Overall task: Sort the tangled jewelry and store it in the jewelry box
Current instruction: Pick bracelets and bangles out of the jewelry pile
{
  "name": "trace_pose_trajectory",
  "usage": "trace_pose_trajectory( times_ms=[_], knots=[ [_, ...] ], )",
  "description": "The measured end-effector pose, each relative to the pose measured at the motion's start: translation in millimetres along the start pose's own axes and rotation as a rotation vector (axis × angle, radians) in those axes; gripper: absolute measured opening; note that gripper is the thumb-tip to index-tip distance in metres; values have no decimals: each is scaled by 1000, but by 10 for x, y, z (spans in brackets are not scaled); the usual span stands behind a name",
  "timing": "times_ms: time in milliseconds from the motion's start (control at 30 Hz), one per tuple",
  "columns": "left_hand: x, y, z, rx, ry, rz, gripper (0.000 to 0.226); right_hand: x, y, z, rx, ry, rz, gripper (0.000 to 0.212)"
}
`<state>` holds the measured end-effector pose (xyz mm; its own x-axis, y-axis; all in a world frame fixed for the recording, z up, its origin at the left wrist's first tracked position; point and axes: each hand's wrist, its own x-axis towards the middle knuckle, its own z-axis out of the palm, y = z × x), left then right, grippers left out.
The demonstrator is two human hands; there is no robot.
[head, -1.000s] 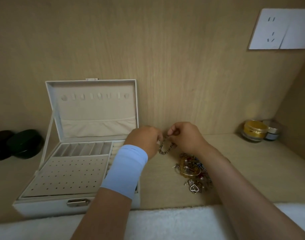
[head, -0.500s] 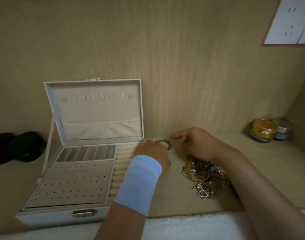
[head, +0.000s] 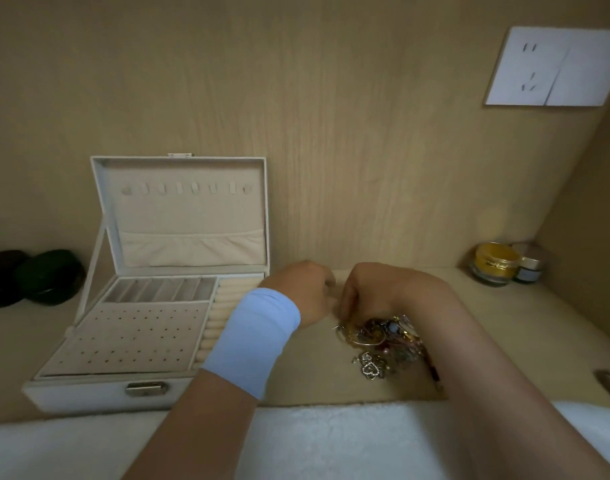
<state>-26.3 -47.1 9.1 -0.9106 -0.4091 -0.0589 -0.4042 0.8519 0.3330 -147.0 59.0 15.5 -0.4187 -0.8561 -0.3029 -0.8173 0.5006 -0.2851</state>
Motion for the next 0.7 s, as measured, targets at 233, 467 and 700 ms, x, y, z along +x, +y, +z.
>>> trace_pose_trajectory(
  times_ms=[233,467,700],
  knots=[
    [-27,154,101,-108,-71,6,16,16,170,-36,1,32,7,18],
    [-6,162,248,-82,-79,-72,21,37,332,-61,90,53,72,21],
    [33,227,381,-114,-60,-179,13,95,465,-56,109,-16,157,37]
  ],
)
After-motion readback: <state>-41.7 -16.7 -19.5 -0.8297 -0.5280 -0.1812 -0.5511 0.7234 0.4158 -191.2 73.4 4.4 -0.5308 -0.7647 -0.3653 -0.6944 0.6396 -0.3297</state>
